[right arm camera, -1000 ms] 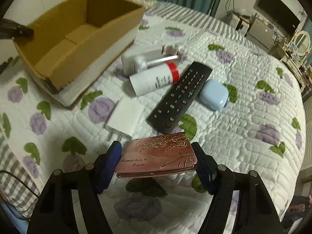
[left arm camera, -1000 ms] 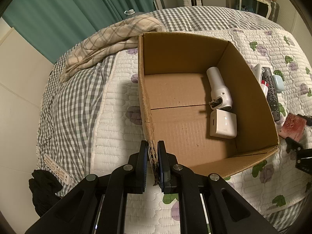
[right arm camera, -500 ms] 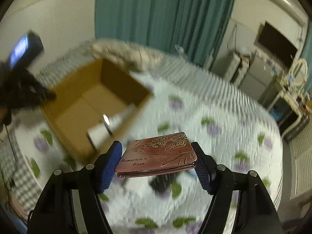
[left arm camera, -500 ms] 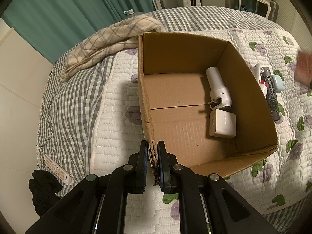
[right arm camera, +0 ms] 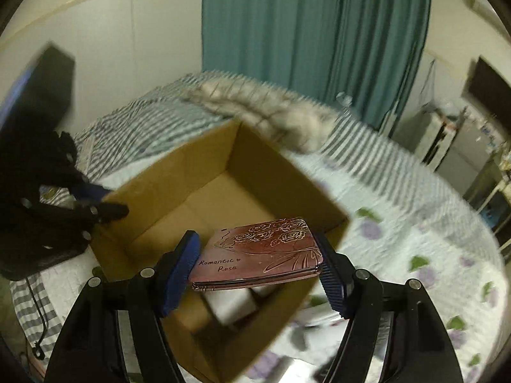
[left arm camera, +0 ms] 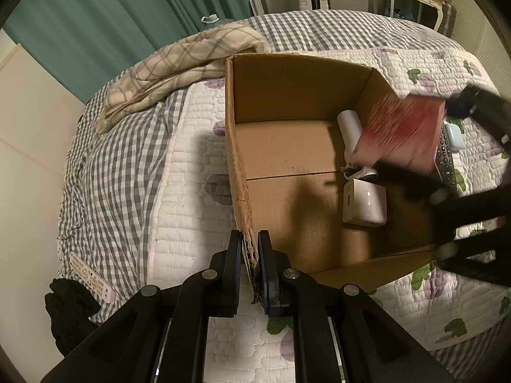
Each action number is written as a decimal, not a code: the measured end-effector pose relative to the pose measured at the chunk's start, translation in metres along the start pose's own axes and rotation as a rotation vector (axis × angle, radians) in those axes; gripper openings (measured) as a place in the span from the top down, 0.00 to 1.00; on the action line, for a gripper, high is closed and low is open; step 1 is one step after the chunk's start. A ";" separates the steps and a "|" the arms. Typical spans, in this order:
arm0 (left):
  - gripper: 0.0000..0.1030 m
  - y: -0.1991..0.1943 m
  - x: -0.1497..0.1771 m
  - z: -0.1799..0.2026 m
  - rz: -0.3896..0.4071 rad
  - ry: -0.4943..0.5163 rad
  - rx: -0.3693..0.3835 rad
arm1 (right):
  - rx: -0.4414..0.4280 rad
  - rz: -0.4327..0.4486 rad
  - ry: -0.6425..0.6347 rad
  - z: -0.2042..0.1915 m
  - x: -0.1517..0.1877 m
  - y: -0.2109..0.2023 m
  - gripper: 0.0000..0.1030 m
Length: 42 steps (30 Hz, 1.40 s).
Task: Organize rigid objects
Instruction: 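Carry the red card case into the box with the right tool and release, then grasp the second white plug charger with the right tool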
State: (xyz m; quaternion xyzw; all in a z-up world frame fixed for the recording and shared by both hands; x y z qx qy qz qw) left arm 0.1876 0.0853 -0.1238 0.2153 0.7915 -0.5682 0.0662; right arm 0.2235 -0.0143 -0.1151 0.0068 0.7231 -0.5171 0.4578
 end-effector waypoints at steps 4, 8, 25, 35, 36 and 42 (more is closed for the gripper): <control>0.91 0.000 0.000 0.000 0.001 0.002 0.003 | -0.006 -0.034 -0.021 -0.006 0.015 0.019 0.31; 0.91 0.000 0.000 0.000 0.002 0.001 0.003 | -0.017 -0.041 -0.014 -0.006 0.022 0.023 0.31; 0.91 -0.001 0.000 0.002 0.004 -0.008 0.007 | 0.112 0.159 0.092 0.049 0.016 -0.105 0.08; 0.91 -0.001 0.001 0.002 0.001 -0.007 0.004 | 0.259 0.122 0.173 0.098 0.076 -0.136 0.07; 0.91 -0.001 0.001 0.002 0.001 -0.007 0.003 | 0.255 0.103 0.183 0.097 0.085 -0.129 0.07; 0.91 -0.001 0.002 0.001 -0.003 -0.006 0.001 | 0.192 -0.025 0.228 0.083 0.135 -0.071 0.07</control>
Point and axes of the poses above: each gripper's, at about its wrist camera, not at the fingertips, and y roughly the way its jaws point, z to its right, x to its underside, the point moved 7 cm from there along y, roughly the way its jaws point, and after that the axes turned 6 degrees about -x, right-handed, at the moved point
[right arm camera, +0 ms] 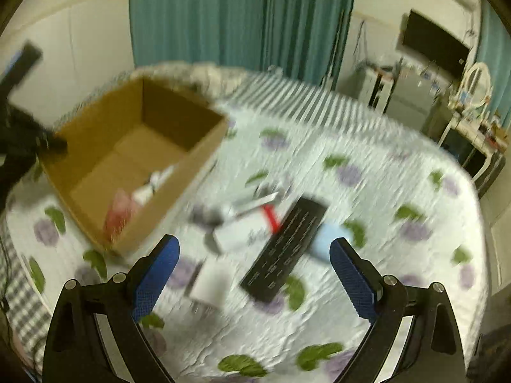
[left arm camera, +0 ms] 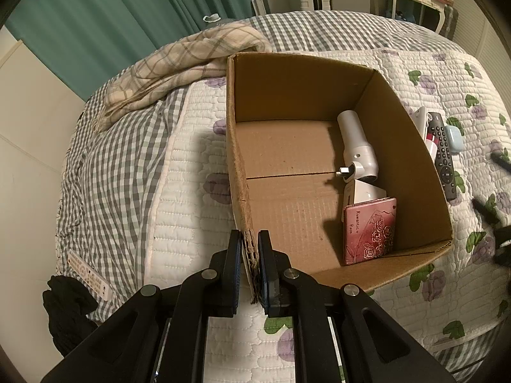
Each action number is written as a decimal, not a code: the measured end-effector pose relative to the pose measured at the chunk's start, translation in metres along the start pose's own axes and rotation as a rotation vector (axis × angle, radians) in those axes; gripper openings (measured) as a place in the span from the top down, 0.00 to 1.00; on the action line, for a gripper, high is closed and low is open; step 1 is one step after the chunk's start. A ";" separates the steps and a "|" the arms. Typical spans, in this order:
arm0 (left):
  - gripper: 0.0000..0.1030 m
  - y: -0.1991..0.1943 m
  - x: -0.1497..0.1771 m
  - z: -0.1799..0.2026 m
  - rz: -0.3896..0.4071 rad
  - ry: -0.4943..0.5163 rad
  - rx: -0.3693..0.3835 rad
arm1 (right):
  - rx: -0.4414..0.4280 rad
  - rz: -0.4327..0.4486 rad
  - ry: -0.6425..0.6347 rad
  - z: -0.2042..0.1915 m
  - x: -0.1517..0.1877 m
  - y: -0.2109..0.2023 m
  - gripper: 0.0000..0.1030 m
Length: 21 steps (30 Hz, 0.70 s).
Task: Organize rigid objects
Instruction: 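Grasp the second white plug charger with the right tool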
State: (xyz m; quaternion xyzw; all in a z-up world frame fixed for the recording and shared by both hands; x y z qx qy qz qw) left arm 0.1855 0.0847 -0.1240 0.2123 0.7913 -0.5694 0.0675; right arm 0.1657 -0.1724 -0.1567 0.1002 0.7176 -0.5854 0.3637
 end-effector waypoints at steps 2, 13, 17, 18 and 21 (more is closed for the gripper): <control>0.91 0.000 0.000 0.000 -0.001 0.001 0.000 | -0.010 -0.058 0.000 -0.008 0.017 0.023 0.07; 0.91 0.000 0.000 0.000 -0.001 0.000 0.000 | -0.030 -0.196 -0.043 -0.024 0.047 0.067 0.08; 0.91 0.000 0.000 0.000 -0.001 0.001 -0.001 | -0.070 -0.213 -0.017 -0.024 0.047 0.077 0.28; 0.91 0.000 0.000 0.000 -0.002 0.001 -0.001 | -0.082 -0.221 -0.010 -0.024 0.047 0.079 0.31; 0.91 0.000 0.000 0.000 -0.002 0.000 -0.001 | -0.118 -0.242 0.011 -0.024 0.048 0.087 0.44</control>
Point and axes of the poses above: each gripper's, at about its wrist camera, not at the fingertips, and y roughly the way its jaws point, z to its right, x to its underside, the point moved 7 cm from there along y, roughly the way its jaws point, and after that the axes turned 6 degrees about -x, right-handed, at the moved point
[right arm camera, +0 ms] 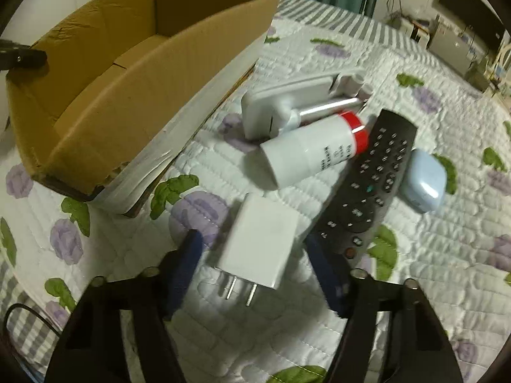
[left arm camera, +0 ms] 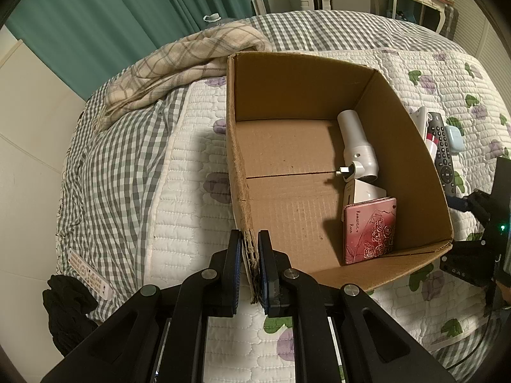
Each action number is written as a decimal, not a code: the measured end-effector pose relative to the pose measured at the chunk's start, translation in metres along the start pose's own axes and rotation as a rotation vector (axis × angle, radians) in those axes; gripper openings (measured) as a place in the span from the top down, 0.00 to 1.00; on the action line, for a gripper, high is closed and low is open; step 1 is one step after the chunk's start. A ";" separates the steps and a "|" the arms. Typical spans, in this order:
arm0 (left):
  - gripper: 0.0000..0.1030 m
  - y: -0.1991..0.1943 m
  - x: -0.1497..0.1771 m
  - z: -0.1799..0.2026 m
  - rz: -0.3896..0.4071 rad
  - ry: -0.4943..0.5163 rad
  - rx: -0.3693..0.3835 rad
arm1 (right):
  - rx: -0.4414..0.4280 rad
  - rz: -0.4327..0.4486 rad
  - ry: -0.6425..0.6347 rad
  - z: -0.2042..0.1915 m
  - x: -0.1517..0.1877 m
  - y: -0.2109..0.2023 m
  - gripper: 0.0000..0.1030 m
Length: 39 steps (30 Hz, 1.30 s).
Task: Organize rigid objects
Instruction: 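Grasp the second white plug charger with the right tool, then carry the white plug charger into the box with the right tool and release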
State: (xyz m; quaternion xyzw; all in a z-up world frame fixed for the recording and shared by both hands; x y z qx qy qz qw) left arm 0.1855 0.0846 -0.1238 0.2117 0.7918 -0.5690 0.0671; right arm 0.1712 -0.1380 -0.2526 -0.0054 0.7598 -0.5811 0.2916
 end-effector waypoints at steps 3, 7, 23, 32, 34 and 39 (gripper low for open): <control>0.91 -0.001 0.000 0.000 -0.001 -0.001 0.002 | -0.021 -0.013 0.021 0.001 -0.001 0.005 0.45; 0.91 0.000 0.001 0.001 -0.001 0.006 -0.004 | -0.030 -0.014 0.045 0.005 -0.002 0.007 0.55; 0.91 0.000 0.000 0.001 -0.008 0.016 -0.014 | 0.023 0.203 -0.031 0.004 -0.057 -0.080 0.60; 0.91 0.001 -0.001 0.001 -0.015 0.012 -0.004 | -0.005 0.378 -0.145 -0.043 -0.134 -0.147 0.60; 0.91 0.001 -0.001 0.000 -0.016 0.008 -0.002 | -0.021 0.389 -0.168 -0.056 -0.146 -0.145 0.60; 0.91 0.001 -0.001 0.000 -0.017 0.006 -0.002 | -0.069 0.369 -0.182 -0.080 -0.156 -0.126 0.60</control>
Point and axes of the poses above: each gripper's, at about its wrist camera, not at the fingertips, and y roughly the way its jaws point, z to its right, x to its underside, the point moved 7 cm from there along y, roughly the way its jaws point, and after that the axes turned 6 degrees about -x, right-handed, at the moved point
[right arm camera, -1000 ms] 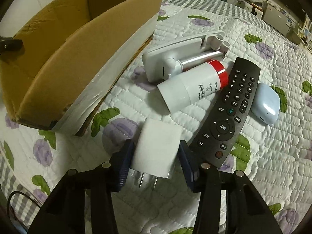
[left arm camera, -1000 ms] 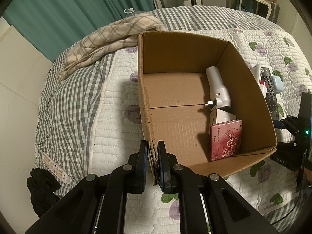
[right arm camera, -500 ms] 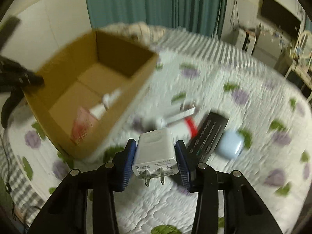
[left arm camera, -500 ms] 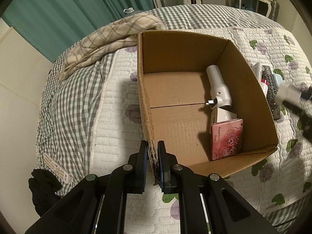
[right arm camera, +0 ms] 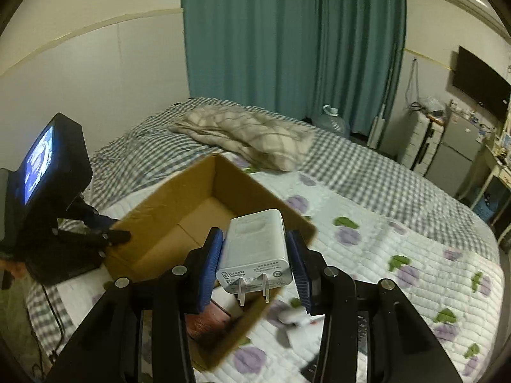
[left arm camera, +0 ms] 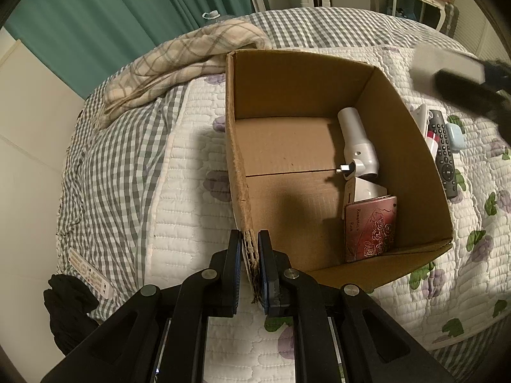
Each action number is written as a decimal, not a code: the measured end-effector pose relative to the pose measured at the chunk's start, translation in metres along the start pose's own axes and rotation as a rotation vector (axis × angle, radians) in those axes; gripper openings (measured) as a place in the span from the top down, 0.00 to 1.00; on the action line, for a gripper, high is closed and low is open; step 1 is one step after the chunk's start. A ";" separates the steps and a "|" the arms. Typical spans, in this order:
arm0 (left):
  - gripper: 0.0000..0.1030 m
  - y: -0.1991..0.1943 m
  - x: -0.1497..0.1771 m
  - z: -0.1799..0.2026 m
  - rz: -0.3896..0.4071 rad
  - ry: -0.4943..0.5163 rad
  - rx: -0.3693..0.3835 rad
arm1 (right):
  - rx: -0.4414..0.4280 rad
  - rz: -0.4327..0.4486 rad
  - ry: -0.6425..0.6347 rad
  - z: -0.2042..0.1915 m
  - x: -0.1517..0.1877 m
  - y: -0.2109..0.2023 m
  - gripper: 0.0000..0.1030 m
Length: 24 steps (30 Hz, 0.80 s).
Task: Organize rigid objects
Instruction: 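Carry the white plug charger into the box with the right tool and release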
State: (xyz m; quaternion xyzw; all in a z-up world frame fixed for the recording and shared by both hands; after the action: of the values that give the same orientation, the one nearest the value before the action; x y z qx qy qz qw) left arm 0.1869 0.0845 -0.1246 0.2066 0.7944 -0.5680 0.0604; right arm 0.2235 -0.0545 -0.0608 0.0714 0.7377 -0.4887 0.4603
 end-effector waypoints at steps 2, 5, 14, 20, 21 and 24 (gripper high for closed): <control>0.91 0.000 0.000 0.000 -0.001 -0.003 0.001 | -0.008 -0.024 -0.011 -0.006 0.002 0.016 0.60; 0.91 0.000 0.000 0.001 0.003 -0.009 0.000 | -0.015 -0.081 -0.021 -0.014 0.012 0.043 0.60; 0.91 0.000 0.000 0.000 0.003 -0.015 0.005 | 0.011 -0.206 -0.043 -0.016 0.048 0.093 0.60; 0.91 0.000 0.000 -0.001 0.003 -0.010 0.002 | 0.008 -0.233 -0.039 -0.017 0.055 0.101 0.60; 0.91 0.000 0.000 -0.001 0.003 -0.012 0.003 | 0.007 -0.241 -0.042 -0.017 0.057 0.101 0.60; 0.91 0.000 0.000 0.000 0.002 -0.014 0.004 | 0.011 -0.256 -0.051 -0.018 0.062 0.103 0.60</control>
State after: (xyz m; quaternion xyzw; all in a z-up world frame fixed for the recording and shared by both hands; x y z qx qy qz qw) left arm 0.1873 0.0849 -0.1245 0.2037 0.7925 -0.5710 0.0663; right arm 0.2351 -0.0092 -0.1727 -0.0333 0.7261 -0.5490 0.4126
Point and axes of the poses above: each gripper's, at about its wrist camera, not at the fingertips, and y roughly the way its jaws point, z to its right, x to its underside, the point moved 7 cm from there along y, roughly the way its jaws point, and after that the axes turned 6 degrees about -x, right-handed, at the moved point
